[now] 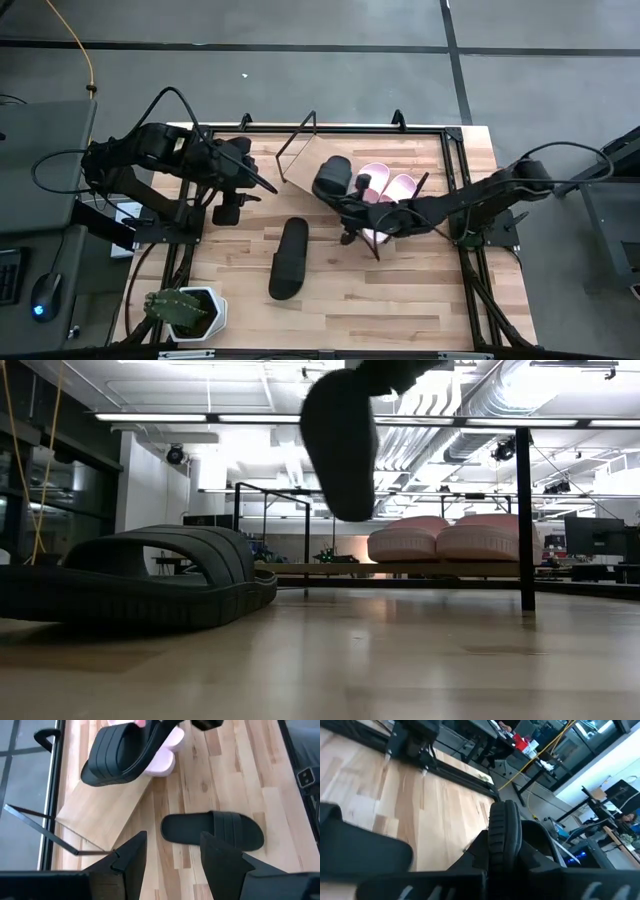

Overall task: Pick and place slides into the shelf
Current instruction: Put the left black slide on the shelf

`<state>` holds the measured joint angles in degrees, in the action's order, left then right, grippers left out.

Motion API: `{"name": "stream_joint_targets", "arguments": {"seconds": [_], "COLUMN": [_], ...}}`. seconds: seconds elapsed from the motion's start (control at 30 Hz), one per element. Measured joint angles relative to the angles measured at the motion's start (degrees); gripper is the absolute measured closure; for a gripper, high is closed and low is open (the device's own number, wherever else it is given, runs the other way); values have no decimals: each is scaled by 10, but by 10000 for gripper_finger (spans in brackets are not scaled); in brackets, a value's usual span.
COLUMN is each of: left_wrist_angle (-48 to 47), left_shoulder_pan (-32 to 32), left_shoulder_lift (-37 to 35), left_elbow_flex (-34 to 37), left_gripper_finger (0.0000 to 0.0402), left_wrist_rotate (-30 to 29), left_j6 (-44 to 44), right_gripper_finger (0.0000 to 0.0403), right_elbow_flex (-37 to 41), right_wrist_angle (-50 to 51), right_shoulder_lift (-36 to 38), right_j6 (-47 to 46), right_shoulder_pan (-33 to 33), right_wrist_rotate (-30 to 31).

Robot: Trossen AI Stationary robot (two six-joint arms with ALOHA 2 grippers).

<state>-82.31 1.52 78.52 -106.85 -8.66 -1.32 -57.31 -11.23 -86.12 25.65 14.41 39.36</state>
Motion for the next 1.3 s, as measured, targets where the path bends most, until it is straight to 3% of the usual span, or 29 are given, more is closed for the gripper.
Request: {"name": "stream_joint_targets", "arguments": {"seconds": [0.47,0.83,1.3], "left_wrist_angle": [20,17,17], "left_shoulder_pan": [0,0,0], "left_shoulder_lift": [1,1,1], "left_elbow_flex": [0,0,0], "left_gripper_finger": [236,236,236], "left_wrist_rotate": [0,0,0], "left_j6": [0,1,2], "right_gripper_finger": [389,389,389], "right_elbow_flex": [20,19,19], "right_wrist_angle": [-10,-6,-23], "right_shoulder_lift": [9,6,-68], "right_j6": [44,28,15], "right_shoulder_pan": [-6,-24,-43], "right_wrist_rotate": [21,-10,-11]}}
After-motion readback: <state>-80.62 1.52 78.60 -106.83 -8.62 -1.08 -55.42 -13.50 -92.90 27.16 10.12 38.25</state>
